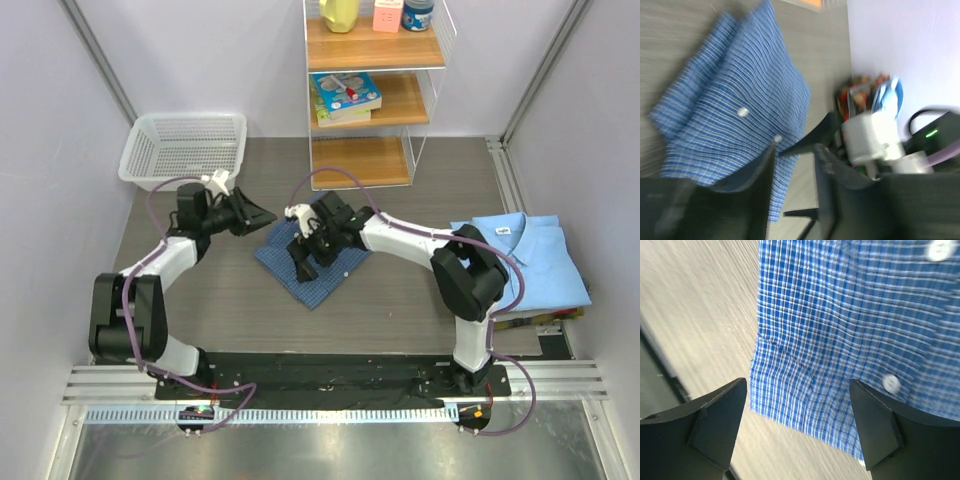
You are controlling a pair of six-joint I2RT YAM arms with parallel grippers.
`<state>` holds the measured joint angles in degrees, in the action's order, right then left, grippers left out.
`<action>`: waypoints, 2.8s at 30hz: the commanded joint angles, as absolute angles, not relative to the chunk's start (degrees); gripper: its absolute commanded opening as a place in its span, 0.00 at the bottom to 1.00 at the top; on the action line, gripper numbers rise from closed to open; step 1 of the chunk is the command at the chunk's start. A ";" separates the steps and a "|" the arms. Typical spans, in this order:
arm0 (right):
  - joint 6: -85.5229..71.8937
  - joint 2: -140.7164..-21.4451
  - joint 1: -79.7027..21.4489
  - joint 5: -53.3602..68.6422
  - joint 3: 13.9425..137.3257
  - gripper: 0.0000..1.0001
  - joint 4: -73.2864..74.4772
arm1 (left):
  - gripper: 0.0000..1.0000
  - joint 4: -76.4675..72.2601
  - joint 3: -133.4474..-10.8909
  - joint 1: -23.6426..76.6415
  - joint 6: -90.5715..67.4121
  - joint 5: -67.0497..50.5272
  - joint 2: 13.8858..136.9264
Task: Fold and stack the long sleeve shirts
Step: Fold the shirt
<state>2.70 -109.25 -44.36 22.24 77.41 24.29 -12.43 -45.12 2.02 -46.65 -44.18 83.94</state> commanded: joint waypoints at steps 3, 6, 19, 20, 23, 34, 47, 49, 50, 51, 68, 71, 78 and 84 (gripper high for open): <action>0.18 -104.32 -37.80 26.37 79.02 0.88 26.71 | 0.28 -2.22 -49.03 6.42 -39.40 -46.76 93.06; 0.18 -105.55 -36.83 25.93 78.05 0.88 28.12 | 0.22 5.52 -50.01 5.98 -35.44 -44.31 97.73; 14.13 -118.02 -37.18 18.19 79.62 0.87 28.04 | 0.30 28.02 -45.26 -3.16 -15.57 -49.62 88.79; 16.06 -118.39 -38.05 18.11 80.15 0.87 27.86 | 0.44 28.91 -47.00 -3.77 -12.42 -51.05 86.68; 24.77 -119.53 -39.98 18.55 81.47 0.87 28.04 | 0.69 29.79 -51.66 -6.23 -7.94 -52.03 83.84; 52.38 -121.29 -45.53 25.39 79.72 0.87 37.35 | 0.87 42.36 -64.71 -7.03 4.04 -49.75 97.91; 37.36 -113.56 -45.09 32.78 84.90 0.88 38.85 | 0.88 33.40 -56.59 -13.27 -2.99 -51.24 101.77; 36.30 -112.68 -44.56 33.31 84.73 0.89 39.02 | 0.87 34.01 -57.91 -14.41 -2.03 -51.85 102.48; 35.86 -112.68 -44.04 33.22 84.64 0.89 39.02 | 0.87 34.36 -58.53 -14.59 -0.28 -51.59 102.65; 35.51 -112.85 -43.86 33.22 84.64 0.89 39.11 | 0.88 34.71 -59.93 -14.68 1.48 -51.77 103.09; 27.33 -122.43 -40.43 31.82 92.28 0.88 38.94 | 0.62 39.64 -63.46 -7.65 5.63 -63.19 117.42; 27.07 -122.43 -40.43 31.64 92.46 0.88 38.94 | 0.53 38.32 -63.19 -7.56 4.40 -64.07 117.25; 22.69 -120.50 -39.30 31.90 92.64 0.97 38.94 | 0.03 40.06 -66.86 -8.08 1.66 -55.74 111.02; 11.61 -114.53 -33.41 37.69 88.96 1.00 36.13 | 0.00 62.46 -81.10 -8.17 9.75 -39.51 106.79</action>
<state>20.21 -120.70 -38.50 34.74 91.07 37.82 49.23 -71.42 -7.49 4.21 -52.18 112.62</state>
